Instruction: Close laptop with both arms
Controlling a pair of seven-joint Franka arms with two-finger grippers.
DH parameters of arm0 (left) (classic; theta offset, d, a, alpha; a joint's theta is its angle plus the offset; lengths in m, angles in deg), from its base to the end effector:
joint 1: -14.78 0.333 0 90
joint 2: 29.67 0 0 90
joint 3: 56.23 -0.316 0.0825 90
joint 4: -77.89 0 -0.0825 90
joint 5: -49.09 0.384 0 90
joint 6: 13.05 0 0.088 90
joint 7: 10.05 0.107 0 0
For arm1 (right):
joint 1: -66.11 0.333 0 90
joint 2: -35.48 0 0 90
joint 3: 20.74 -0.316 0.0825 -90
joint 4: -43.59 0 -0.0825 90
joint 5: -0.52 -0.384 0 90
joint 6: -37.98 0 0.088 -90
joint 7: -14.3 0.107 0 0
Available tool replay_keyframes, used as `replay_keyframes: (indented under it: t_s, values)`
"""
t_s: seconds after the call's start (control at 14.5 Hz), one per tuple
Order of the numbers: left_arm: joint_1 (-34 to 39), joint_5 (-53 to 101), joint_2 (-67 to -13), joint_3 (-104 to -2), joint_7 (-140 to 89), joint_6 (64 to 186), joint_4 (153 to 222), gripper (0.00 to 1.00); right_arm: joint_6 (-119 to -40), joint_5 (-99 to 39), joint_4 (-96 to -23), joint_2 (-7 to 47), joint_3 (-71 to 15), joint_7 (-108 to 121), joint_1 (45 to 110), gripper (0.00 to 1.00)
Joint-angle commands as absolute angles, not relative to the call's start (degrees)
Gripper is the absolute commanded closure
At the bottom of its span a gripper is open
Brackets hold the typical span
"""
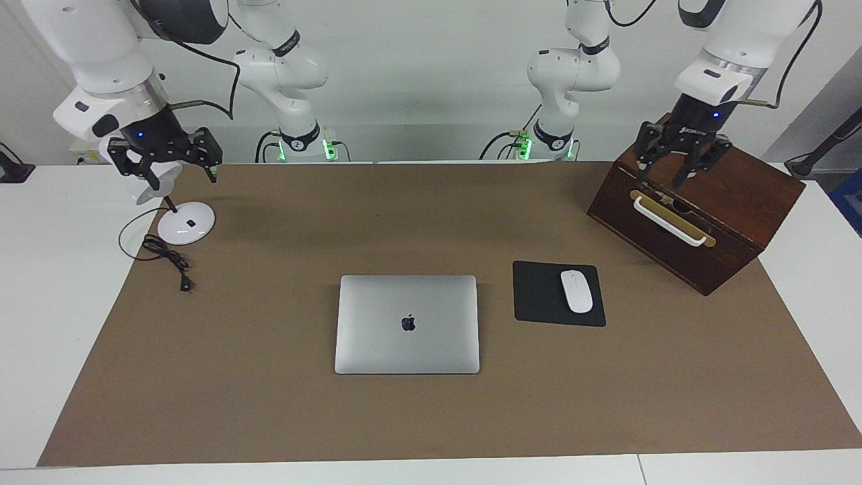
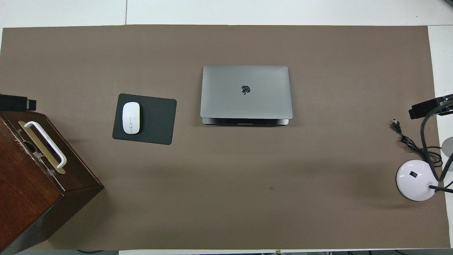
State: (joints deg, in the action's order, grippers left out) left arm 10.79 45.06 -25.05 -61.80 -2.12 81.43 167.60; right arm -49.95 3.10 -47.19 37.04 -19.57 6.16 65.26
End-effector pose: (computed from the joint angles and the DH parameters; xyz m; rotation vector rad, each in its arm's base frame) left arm 0.5366 0.0103 0.6786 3.0615 -0.1697 0.2604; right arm 0.5418 -0.0242 0.6300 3.0947 0.1637 -0.0409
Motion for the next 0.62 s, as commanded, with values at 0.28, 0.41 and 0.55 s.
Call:
replay_keyframes:
  t_s: [0.28, 0.41, 0.55]
  values:
    - [12.1, 46.4, -28.3, -60.9, -3.5, 83.6, 167.2, 0.00, -50.1, 1.7, -48.9, 38.9, -20.7, 10.3, 65.3, 0.00]
    - [11.9, 46.4, -28.3, -60.9, -3.5, 85.1, 169.3, 0.00, -50.2, 1.7, -49.4, 39.3, -20.7, 10.4, 66.1, 0.00]
    - [11.5, 46.5, -27.8, -60.9, -3.5, 85.9, 171.0, 0.00, -50.3, 1.7, -49.6, 39.5, -20.2, 10.5, 66.3, 0.00]
